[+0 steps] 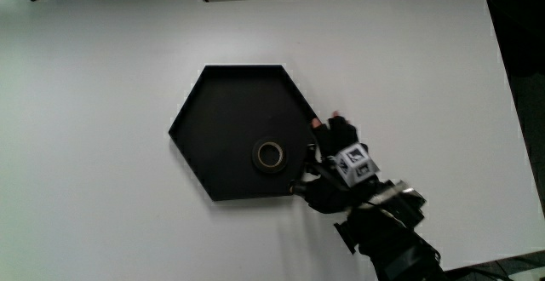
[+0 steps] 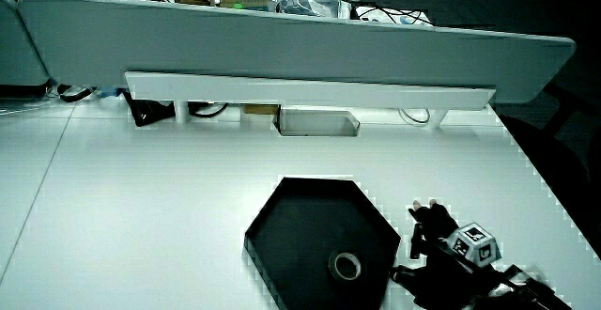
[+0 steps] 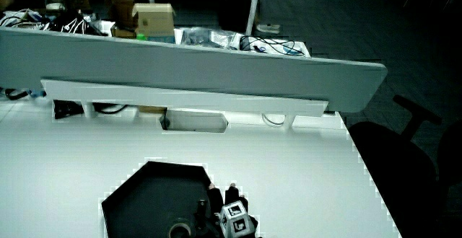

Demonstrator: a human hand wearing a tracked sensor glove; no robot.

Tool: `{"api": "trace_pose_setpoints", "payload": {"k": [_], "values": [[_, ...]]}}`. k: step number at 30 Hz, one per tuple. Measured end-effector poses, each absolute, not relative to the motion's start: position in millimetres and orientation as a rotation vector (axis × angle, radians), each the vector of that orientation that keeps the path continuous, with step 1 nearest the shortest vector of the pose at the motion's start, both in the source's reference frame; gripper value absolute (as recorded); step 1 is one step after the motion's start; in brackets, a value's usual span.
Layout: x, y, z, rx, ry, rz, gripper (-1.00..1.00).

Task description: Pick black tape from plate

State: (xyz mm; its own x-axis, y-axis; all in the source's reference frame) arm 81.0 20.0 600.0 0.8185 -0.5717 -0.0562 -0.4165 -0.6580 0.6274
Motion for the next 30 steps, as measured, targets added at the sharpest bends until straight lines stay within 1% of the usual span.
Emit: {"api": "trace_pose_setpoints", "payload": {"k": [4,5,6,8,9,10,12,13,16,17,18,19,20,21,22,23,24,25,26,27,28,29,30], "values": [[55.7,7.5,602.9,2.323,-0.785,-0.436,0.00],[49.9,4.9,609.1,2.245,-0.840,-0.437,0.00],[45.6,2.5,614.3,2.196,-0.849,-0.438,0.00],[39.5,-2.1,621.6,2.177,-0.871,-0.425,0.00],[37.5,-4.2,626.7,2.130,-0.856,-0.441,0.00],[36.8,-5.3,636.5,2.041,-0.839,-0.455,0.00],[35.9,-5.2,647.2,1.943,-0.808,-0.501,0.00],[35.7,-4.5,651.7,1.934,-0.805,-0.511,0.00],[37.0,-2.6,667.0,1.843,-0.767,-0.552,0.00],[36.2,-2.8,666.8,1.885,-0.783,-0.558,0.00],[35.7,-1.9,668.9,1.853,-0.797,-0.545,0.08],[36.2,-1.4,673.0,1.828,-0.756,-0.603,0.15],[37.8,0.2,685.2,1.680,-0.712,-0.620,0.23],[35.3,-1.9,675.5,1.821,-0.767,-0.567,0.31],[34.2,-2.2,674.9,1.846,-0.754,-0.607,0.38],[33.3,-1.1,678.6,1.807,-0.756,-0.633,0.46],[32.9,-1.3,677.9,1.825,-0.748,-0.648,0.54],[32.7,-0.9,678.8,1.794,-0.751,-0.646,0.62],[31.4,0.0,678.9,1.813,-0.790,-0.614,0.69],[32.7,5.2,685.3,1.537,-0.744,-0.614,0.77],[30.8,7.1,688.1,1.536,-0.781,-0.604,0.85],[28.5,5.4,685.4,1.767,-0.794,-0.701,0.92],[27.8,6.5,685.6,1.786,-0.761,-0.774,1.00]]}}
